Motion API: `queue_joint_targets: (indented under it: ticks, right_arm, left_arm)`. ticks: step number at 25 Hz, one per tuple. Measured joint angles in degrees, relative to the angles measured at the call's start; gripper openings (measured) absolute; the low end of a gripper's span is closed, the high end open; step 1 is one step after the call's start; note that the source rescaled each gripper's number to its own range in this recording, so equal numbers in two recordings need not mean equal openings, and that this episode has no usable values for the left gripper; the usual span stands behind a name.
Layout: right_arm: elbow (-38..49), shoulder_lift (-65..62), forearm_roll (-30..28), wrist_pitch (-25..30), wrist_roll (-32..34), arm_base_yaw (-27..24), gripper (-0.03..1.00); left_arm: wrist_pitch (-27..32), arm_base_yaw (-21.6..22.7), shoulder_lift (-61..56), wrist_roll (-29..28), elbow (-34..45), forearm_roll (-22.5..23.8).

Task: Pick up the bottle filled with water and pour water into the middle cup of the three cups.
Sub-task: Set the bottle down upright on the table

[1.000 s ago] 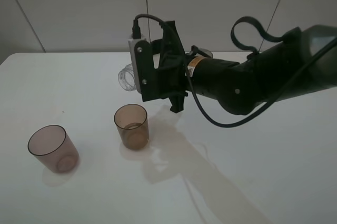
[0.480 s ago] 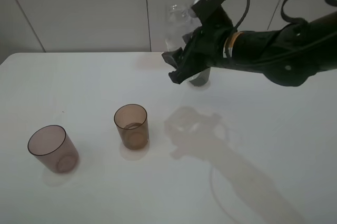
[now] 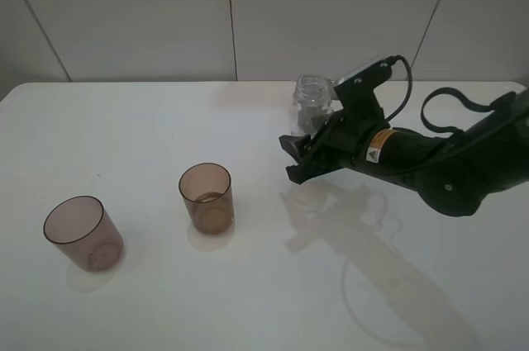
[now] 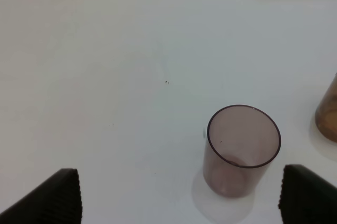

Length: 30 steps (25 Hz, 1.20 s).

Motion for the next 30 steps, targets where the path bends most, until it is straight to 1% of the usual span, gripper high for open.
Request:
queue_joint_targets:
  ticks: [4,7,13,14,16,17,19,21,24,27,30]
  right_arm:
    - [0.0,3.34,0.34,-6.26,-1.0,-0.25,0.0]
    - [-0.05,5.99,0.87,-9.05,-1.02,-0.35,0.0]
    - [-0.05,8.97,0.87,-10.36,-1.06,-0.35,0.0]
    - [-0.05,9.23,0.87,-10.36,-1.06,-0.35,0.01]
    - [-0.05,9.7,0.87,-10.37,-1.06,-0.35,0.06]
    - [-0.05,9.89,0.87,-10.42,-1.13,-0.35,0.14]
    - [-0.05,9.97,0.92,-10.56,-1.18,-0.35,0.34]
    - [-0.05,9.97,1.05,-10.7,-1.18,-0.35,0.51]
    - [-0.05,9.97,1.67,-10.7,-1.18,-0.35,0.73]
    - [-0.05,8.72,2.65,-9.69,-1.18,-0.35,0.91]
    - [-0.05,5.99,2.65,-8.84,-1.18,-0.35,0.97]
  left_arm:
    - [0.0,0.0,0.0,0.0,0.0,0.0]
    - [0.0,0.0,0.0,0.0,0.0,0.0]
    - [0.0,0.0,0.0,0.0,0.0,0.0]
    - [0.0,0.0,0.0,0.0,0.0,0.0]
    - [0.0,0.0,0.0,0.0,0.0,0.0]
    - [0.0,0.0,0.0,0.0,0.0,0.0]
    - [0.0,0.0,0.0,0.0,0.0,0.0]
    - [0.0,0.0,0.0,0.0,0.0,0.0]
    - [0.0,0.0,0.0,0.0,0.0,0.0]
    - [0.0,0.0,0.0,0.0,0.0,0.0]
    - [0.0,0.0,0.0,0.0,0.0,0.0]
